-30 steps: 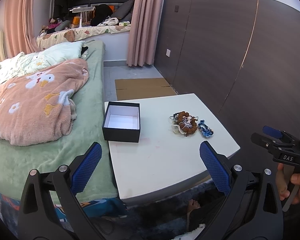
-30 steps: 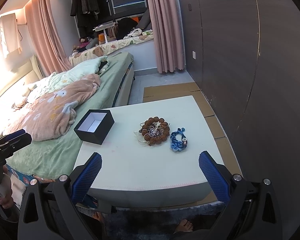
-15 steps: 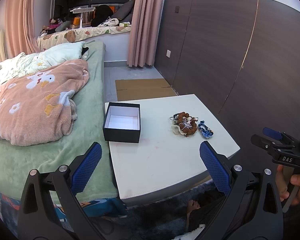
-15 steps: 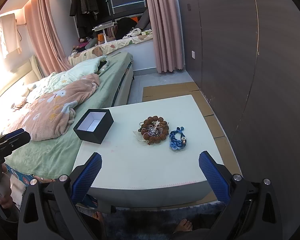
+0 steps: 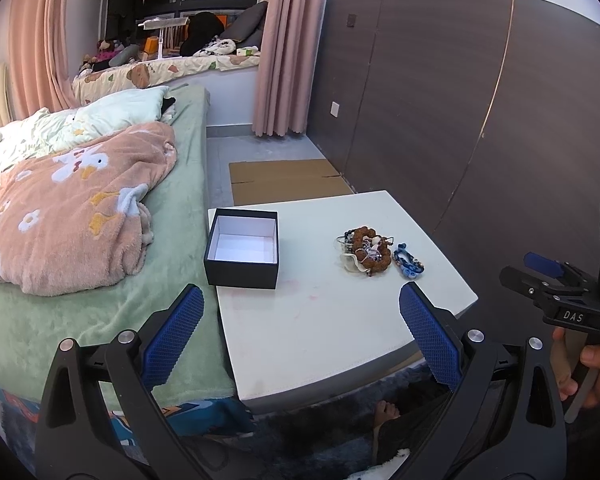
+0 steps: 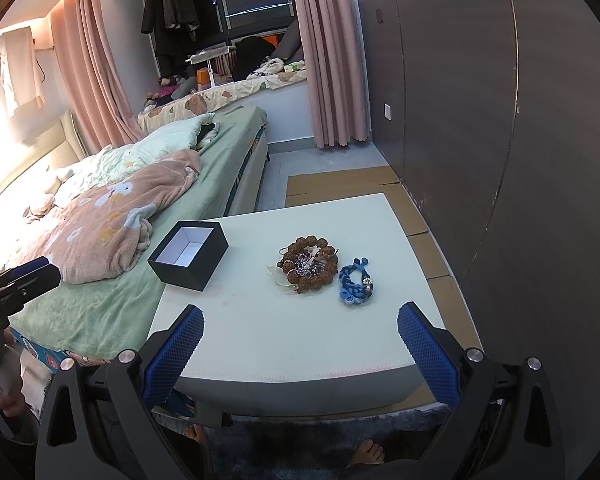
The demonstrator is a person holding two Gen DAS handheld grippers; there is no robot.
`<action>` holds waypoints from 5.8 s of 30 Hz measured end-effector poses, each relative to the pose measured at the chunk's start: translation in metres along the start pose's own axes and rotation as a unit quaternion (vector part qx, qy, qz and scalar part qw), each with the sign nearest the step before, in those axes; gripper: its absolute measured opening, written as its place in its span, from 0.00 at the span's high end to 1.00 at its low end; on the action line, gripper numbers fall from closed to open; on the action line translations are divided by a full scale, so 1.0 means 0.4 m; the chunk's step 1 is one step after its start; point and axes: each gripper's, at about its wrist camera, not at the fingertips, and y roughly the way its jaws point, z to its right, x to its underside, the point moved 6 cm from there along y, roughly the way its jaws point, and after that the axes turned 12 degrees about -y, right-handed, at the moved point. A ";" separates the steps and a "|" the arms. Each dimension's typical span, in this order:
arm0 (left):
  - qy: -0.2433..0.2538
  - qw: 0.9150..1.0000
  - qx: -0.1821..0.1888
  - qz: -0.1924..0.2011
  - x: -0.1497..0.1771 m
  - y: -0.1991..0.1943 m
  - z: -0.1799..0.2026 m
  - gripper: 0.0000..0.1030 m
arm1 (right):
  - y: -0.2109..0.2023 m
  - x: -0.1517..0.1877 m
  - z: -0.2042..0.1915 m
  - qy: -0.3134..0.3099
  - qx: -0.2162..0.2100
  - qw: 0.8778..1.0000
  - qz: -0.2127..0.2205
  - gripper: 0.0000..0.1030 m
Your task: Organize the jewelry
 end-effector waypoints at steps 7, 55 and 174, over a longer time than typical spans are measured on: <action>0.002 1.000 0.004 -0.003 0.004 0.009 0.009 0.05 | -0.005 0.000 0.001 -0.001 0.001 1.000 0.000 0.07; 0.008 0.986 0.089 -0.141 -0.063 0.539 0.171 0.42 | 0.423 0.069 0.229 0.152 -0.033 0.980 -0.125 0.50; -0.120 0.990 -0.001 -0.067 -0.238 0.448 -0.282 0.29 | 0.540 -0.295 -0.294 0.031 -0.184 0.980 -0.070 0.90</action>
